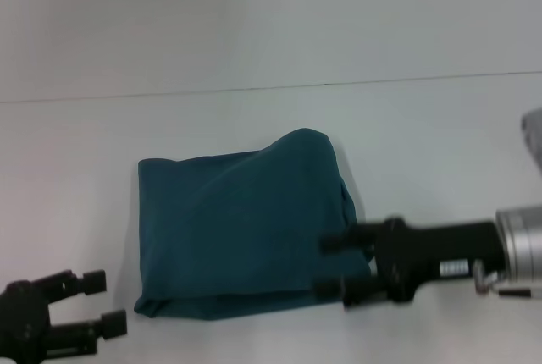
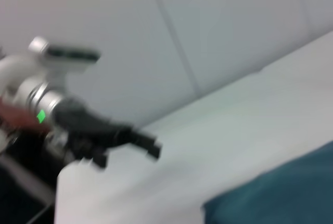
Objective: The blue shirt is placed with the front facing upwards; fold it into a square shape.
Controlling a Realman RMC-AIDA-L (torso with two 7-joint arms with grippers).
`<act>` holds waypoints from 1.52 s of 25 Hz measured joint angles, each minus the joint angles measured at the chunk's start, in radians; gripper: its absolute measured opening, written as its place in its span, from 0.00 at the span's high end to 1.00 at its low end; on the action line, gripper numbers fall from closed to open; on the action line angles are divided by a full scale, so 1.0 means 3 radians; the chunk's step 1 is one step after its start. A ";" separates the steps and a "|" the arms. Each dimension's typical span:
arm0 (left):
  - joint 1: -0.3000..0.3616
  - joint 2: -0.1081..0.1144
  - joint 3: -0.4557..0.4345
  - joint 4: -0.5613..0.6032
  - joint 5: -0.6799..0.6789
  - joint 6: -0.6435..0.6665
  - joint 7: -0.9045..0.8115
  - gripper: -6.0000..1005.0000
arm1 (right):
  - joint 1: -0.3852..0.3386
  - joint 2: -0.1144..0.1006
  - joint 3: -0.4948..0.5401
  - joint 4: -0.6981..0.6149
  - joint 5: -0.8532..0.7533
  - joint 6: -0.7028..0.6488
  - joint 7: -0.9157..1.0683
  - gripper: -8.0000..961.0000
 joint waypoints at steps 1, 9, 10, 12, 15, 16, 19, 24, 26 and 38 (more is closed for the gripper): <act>0.0008 -0.0006 0.0026 0.0001 0.0004 0.0000 0.0012 0.07 | -0.0031 0.0014 -0.0053 -0.0005 -0.0028 -0.0013 -0.0006 0.30; 0.0031 -0.0066 0.0363 -0.0027 0.0378 -0.0092 0.0018 0.07 | 0.0175 0.0033 -0.0247 0.0763 -0.0025 0.0192 0.0013 0.10; 0.0035 -0.0069 0.0363 -0.0029 0.0394 -0.0104 0.0016 0.07 | 0.0227 0.0038 -0.0257 0.0852 -0.0025 0.0222 0.0008 0.10; 0.0050 -0.0079 0.0358 -0.0038 0.0409 -0.0141 0.0013 0.07 | 0.0330 0.0048 -0.0285 0.1002 -0.0025 0.0286 -0.0021 0.10; 0.0061 -0.0085 0.0340 -0.0115 0.0400 -0.0237 -0.0002 0.07 | 0.0426 0.0054 -0.0354 0.1142 -0.0026 0.0357 -0.0064 0.10; 0.0061 -0.0085 0.0341 -0.0142 0.0400 -0.0273 -0.0012 0.07 | 0.0449 0.0054 -0.0393 0.1175 -0.0028 0.0376 -0.0072 0.10; 0.0046 -0.0086 0.0357 -0.0267 0.0413 -0.0415 -0.0049 0.07 | 0.0450 0.0054 -0.0471 0.1202 -0.0028 0.0396 -0.0078 0.10; 0.0016 -0.0084 0.0352 -0.0317 0.0371 -0.0468 -0.0058 0.07 | 0.0325 0.0030 -0.0459 0.1183 -0.0024 0.0400 -0.0079 0.10; -0.0003 -0.0078 0.0359 -0.0318 0.0366 -0.0455 -0.0060 0.07 | 0.0276 0.0024 -0.0457 0.1164 -0.0024 0.0391 -0.0099 0.10; -0.0070 -0.0071 0.0458 -0.0329 0.0371 -0.0454 -0.0073 0.07 | 0.0230 0.0018 -0.0455 0.1162 -0.0026 0.0365 -0.0225 0.10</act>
